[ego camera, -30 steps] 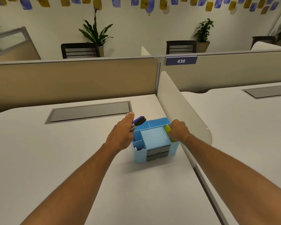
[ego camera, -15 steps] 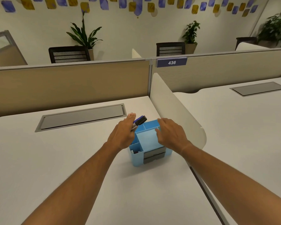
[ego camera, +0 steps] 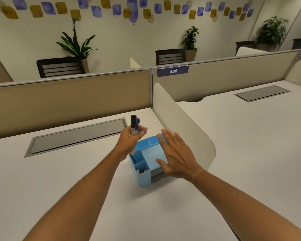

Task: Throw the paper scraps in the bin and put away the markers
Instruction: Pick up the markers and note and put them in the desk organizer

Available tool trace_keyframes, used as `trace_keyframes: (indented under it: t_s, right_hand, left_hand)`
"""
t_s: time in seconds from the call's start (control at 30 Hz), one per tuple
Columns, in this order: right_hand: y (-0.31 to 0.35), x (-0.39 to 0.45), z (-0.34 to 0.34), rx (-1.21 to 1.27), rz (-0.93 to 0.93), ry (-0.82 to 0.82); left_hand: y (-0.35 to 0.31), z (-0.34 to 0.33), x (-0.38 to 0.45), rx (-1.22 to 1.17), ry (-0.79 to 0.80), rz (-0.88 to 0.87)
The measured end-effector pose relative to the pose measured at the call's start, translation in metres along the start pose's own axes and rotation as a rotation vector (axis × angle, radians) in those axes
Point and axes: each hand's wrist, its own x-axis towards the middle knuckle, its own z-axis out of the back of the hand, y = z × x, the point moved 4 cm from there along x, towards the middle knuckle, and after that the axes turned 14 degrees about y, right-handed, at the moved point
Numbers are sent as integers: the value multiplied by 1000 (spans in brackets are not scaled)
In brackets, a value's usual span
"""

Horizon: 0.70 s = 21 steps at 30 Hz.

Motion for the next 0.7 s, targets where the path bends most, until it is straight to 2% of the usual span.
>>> trace_keyframes:
  t_s: [0.23, 0.4, 0.7]
  right_hand:
    - [-7, -4, -2, 57, -42, -24]
    - [-12, 0, -5, 92, -67, -20]
    - [-9, 10, -5, 118, -81, -8]
  left_hand:
    - [22, 1, 30, -180, 45, 28]
    - [18, -4, 51, -260, 116, -35]
    - [39, -2, 66, -227, 166, 7]
